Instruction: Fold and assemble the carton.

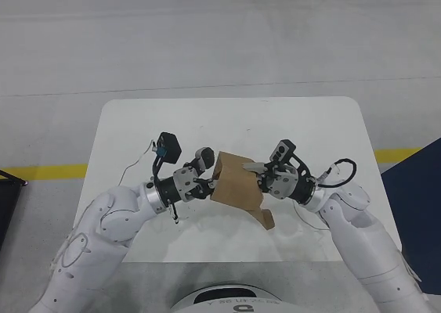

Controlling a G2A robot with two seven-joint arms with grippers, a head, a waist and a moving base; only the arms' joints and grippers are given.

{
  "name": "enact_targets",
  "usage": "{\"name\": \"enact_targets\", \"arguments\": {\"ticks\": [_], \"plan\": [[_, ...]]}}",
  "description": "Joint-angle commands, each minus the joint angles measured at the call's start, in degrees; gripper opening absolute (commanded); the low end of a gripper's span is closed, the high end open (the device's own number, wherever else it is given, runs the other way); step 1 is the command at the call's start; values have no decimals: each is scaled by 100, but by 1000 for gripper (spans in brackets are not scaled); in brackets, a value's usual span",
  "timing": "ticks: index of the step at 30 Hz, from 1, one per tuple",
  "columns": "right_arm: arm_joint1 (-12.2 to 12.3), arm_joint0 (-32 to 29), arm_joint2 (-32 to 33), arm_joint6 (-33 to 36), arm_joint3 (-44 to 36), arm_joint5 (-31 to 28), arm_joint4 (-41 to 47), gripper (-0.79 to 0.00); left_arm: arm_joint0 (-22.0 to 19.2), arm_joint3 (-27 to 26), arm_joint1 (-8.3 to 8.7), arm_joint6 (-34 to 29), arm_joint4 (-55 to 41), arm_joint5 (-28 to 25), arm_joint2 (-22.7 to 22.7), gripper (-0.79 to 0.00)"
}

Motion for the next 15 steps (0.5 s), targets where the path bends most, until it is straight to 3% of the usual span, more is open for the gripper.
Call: {"name": "enact_targets", "arguments": {"ticks": [1,15], "plan": [[2,9,-4,-20,13,-8,-16,-785,4,-4,-12,160,141,148,-6,0],[16,128,-12,-275,179,-12,-185,-785,188,-167,-32,700,1162,605,-94,0]]}}
